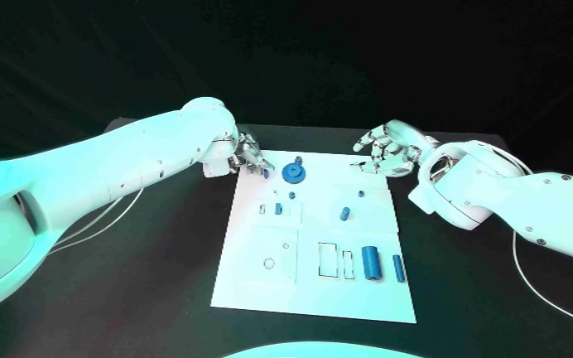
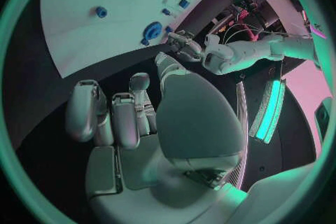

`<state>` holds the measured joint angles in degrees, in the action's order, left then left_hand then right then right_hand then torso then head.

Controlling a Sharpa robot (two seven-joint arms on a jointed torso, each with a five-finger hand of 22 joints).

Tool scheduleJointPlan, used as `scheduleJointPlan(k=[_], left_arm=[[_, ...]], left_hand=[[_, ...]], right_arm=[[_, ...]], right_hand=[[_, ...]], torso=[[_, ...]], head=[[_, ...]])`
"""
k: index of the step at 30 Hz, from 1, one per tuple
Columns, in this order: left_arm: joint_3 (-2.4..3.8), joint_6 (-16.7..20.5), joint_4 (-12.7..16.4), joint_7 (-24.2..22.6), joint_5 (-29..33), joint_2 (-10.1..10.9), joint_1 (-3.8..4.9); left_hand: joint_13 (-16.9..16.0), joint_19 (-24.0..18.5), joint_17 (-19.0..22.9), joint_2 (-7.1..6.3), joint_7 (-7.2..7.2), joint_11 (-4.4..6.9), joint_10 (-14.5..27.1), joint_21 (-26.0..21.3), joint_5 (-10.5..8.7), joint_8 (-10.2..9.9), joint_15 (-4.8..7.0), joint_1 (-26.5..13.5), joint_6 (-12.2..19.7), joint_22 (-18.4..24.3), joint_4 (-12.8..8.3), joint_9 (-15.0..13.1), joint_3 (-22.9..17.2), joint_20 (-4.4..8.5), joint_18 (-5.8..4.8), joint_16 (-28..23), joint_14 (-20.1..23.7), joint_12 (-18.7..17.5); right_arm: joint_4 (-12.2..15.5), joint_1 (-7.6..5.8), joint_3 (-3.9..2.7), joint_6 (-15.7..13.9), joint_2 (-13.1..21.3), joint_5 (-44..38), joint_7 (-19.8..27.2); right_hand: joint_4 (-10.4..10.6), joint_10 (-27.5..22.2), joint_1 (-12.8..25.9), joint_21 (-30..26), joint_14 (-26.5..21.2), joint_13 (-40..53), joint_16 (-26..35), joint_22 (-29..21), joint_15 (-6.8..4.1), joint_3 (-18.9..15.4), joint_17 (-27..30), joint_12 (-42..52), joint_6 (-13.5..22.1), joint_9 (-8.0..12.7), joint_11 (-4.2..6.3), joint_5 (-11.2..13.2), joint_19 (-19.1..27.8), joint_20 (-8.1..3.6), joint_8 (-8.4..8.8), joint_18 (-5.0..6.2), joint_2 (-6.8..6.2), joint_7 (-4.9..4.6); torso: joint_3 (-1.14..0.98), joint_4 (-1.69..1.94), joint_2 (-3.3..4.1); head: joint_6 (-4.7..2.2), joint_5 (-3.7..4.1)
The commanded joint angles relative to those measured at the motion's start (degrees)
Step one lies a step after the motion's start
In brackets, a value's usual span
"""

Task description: Assemble the parts on the task board

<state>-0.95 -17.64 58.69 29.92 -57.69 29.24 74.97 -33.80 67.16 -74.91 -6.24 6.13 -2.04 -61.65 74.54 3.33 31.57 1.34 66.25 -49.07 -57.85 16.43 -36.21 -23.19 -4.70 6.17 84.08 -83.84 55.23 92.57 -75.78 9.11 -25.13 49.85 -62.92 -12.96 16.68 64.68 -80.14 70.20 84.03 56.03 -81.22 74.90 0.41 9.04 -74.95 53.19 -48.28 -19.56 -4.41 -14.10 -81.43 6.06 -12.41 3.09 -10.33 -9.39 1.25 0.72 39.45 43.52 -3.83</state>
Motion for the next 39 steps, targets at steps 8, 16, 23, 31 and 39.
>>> scheduleJointPlan(k=[8,16,23,31,39], left_arm=[[0.0,-0.26,-0.52,-0.62,0.64,-0.29,-0.11],[0.0,-0.1,-0.64,-0.78,0.71,-0.38,-0.12],[0.0,-0.21,-0.85,-1.03,0.88,-0.5,-0.12],[-0.04,-0.25,-1.05,-1.23,1.07,-0.59,-0.12],[-0.06,0.19,-0.82,-1.27,2.13,-0.17,-0.13]], left_hand=[[0.07,0.51,-2.05,-0.17,-0.18,0.32,-0.02,0.3,-0.12,0.41,0.38,0.6,-0.15,-0.1,-0.11,-0.11,-0.36,-0.06,0.62,0.27,-2.33,0.2],[0.23,0.62,-2.11,0.34,-0.52,0.6,-0.21,0.43,-0.11,1.13,0.63,1.85,-0.49,-0.3,-0.25,-0.43,-0.84,0.1,0.6,0.34,-2.38,0.17],[0.6,0.84,-2.21,1.3,-1.14,1.17,-0.46,0.65,-0.14,2.49,1.13,5.4,-0.52,-0.71,-1.3,-1.28,-2.67,0.45,0.52,0.43,-2.45,-0.04],[0.84,1.02,-2.37,1.53,-1.39,1.41,-0.74,0.82,-0.14,3.09,1.34,7.26,-0.28,-1.05,-2.01,-1.72,-4.07,0.67,0.46,0.52,-2.52,-0.2],[1.15,1.18,-2.47,1.33,-1.37,1.58,-1.61,1.11,-0.06,4.21,1.51,10.39,0.62,-1.55,-5.71,-2.64,-11.95,0.97,0.38,0.61,-2.61,-0.71]], right_arm=[[0.08,0.03,0.0,0.24,-0.03,-0.22,0.62],[0.1,0.03,0.0,0.37,-0.03,-0.22,0.6],[0.13,0.03,0.0,0.48,-0.02,-0.22,0.57],[0.15,0.03,0.0,0.58,-0.01,-0.22,0.54],[0.16,0.03,0.0,0.62,0.01,-0.22,0.52]], right_hand=[[-0.05,-0.17,0.36,-0.2,1.99,-0.13,0.4,5.86,-0.44,0.48,-0.61,-0.16,0.17,0.09,0.08,-0.29,0.28,-0.06,-0.36,1.11,0.08,0.08],[-0.05,-0.17,0.36,-0.2,1.99,-0.13,0.4,5.86,-0.44,0.48,-0.61,-0.16,0.17,0.09,0.08,-0.29,0.28,-0.06,-0.36,1.11,0.08,0.08],[-0.05,-0.17,0.36,-0.2,1.99,-0.13,0.4,5.86,-0.44,0.48,-0.61,-0.16,0.17,0.09,0.08,-0.29,0.28,-0.06,-0.36,1.11,0.08,0.08],[-0.04,0.04,0.4,-0.32,1.98,-0.02,0.49,5.8,-0.46,0.54,-0.51,0.03,0.14,0.09,0.1,-0.33,0.29,-0.08,-0.43,1.12,0.12,0.1],[-0.05,0.18,0.42,-0.31,2.01,0.02,0.48,5.8,-0.47,0.59,-0.57,0.13,0.09,0.08,0.12,-0.38,0.26,-0.09,-0.49,1.11,0.14,0.12]], torso=[[-0.03,0.04,-0.02],[-0.04,0.0,-0.01],[-0.03,0.02,0.0],[-0.04,0.03,-0.01],[-0.05,0.07,-0.05]], head=[[0.18,0.22],[0.17,0.28],[0.26,0.34],[0.37,0.35],[0.46,0.3]])
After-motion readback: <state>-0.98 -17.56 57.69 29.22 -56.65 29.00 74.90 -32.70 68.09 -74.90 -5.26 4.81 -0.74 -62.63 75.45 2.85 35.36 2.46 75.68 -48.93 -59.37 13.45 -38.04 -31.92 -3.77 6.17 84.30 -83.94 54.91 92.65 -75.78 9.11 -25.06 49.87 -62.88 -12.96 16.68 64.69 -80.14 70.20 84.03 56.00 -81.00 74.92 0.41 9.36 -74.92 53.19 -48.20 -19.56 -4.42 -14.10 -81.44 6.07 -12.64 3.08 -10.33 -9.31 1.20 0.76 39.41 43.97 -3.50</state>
